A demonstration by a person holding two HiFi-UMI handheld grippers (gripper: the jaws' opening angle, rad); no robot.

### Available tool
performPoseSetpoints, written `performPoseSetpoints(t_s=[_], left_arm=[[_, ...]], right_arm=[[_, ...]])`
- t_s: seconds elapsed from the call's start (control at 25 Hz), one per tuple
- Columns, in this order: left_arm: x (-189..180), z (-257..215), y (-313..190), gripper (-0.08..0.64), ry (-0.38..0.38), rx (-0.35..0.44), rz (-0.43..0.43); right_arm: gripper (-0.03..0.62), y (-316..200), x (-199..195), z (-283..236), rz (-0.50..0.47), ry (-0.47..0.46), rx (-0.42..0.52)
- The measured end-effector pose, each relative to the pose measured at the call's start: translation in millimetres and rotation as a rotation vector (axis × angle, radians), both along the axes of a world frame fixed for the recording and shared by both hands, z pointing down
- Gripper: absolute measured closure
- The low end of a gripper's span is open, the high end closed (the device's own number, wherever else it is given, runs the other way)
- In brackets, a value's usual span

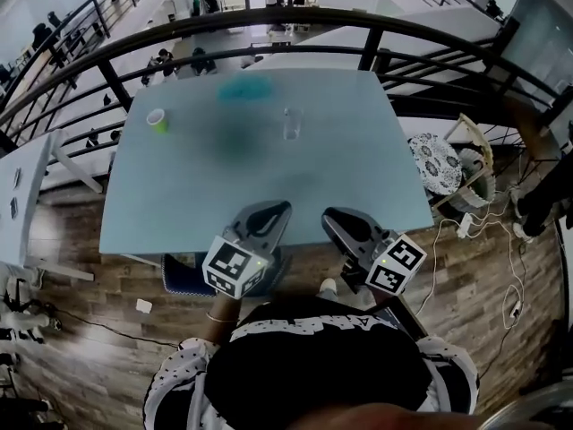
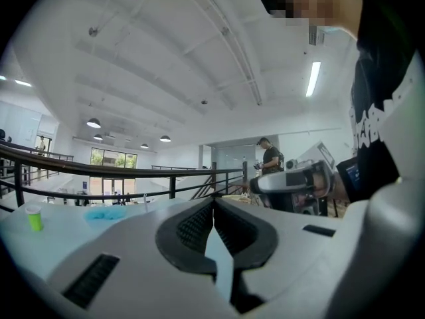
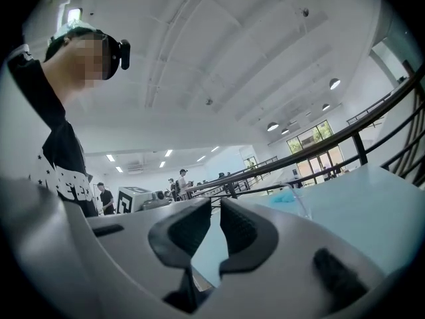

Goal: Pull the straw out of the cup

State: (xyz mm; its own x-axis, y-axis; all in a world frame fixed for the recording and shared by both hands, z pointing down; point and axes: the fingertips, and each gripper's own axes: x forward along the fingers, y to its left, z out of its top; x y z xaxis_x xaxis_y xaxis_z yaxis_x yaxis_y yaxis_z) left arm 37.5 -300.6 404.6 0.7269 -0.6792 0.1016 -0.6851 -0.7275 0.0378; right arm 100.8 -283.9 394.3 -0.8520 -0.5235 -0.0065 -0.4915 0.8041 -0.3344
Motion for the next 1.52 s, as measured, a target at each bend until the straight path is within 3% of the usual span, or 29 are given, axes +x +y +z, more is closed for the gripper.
performPoseSetpoints(t_s=[0.4,1.04,1.52], left_arm=[[46.8,4.4,-30.8,0.549,-0.016,-0.020,-0.110],[112.6,14.9,-82.7,0.549,-0.033,-0.022,-0.194],[114.9,12.7,-81.8,0.549,-0.077,-0.032,-0.302]], right_arm=[[0.561,-39.9,43.5,11.4,-0.115,-0.005,-0.032],[0.561,-98.1,113.6,23.1,-0.163,-0.003,-0.022],[0.561,-113.4,124.4,20.7,-0.247,-0.014,-0.003]])
